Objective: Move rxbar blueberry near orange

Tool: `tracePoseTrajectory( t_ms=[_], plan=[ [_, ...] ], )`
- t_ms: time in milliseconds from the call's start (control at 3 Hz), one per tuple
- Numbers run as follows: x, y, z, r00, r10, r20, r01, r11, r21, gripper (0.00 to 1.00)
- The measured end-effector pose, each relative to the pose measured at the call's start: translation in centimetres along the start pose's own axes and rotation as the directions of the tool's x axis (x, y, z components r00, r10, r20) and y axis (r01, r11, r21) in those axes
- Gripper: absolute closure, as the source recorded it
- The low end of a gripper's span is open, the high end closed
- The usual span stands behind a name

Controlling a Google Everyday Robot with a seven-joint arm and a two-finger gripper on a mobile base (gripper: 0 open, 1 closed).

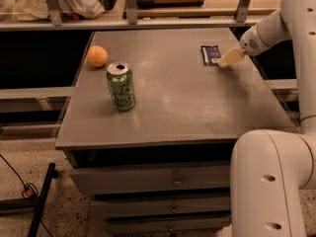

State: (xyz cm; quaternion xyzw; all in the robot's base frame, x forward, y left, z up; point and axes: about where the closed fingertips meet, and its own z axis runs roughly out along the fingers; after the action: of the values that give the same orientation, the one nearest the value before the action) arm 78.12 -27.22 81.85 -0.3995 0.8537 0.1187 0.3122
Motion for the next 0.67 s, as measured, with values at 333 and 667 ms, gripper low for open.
tracePoseTrajectory(
  t_ms=[333, 667],
  plan=[
    [0.02, 0.06, 0.01, 1.000, 0.000, 0.000, 0.000, 1.0000, 0.000, 1.00],
    [0.02, 0.06, 0.02, 1.000, 0.000, 0.000, 0.000, 1.0000, 0.000, 1.00]
  ],
)
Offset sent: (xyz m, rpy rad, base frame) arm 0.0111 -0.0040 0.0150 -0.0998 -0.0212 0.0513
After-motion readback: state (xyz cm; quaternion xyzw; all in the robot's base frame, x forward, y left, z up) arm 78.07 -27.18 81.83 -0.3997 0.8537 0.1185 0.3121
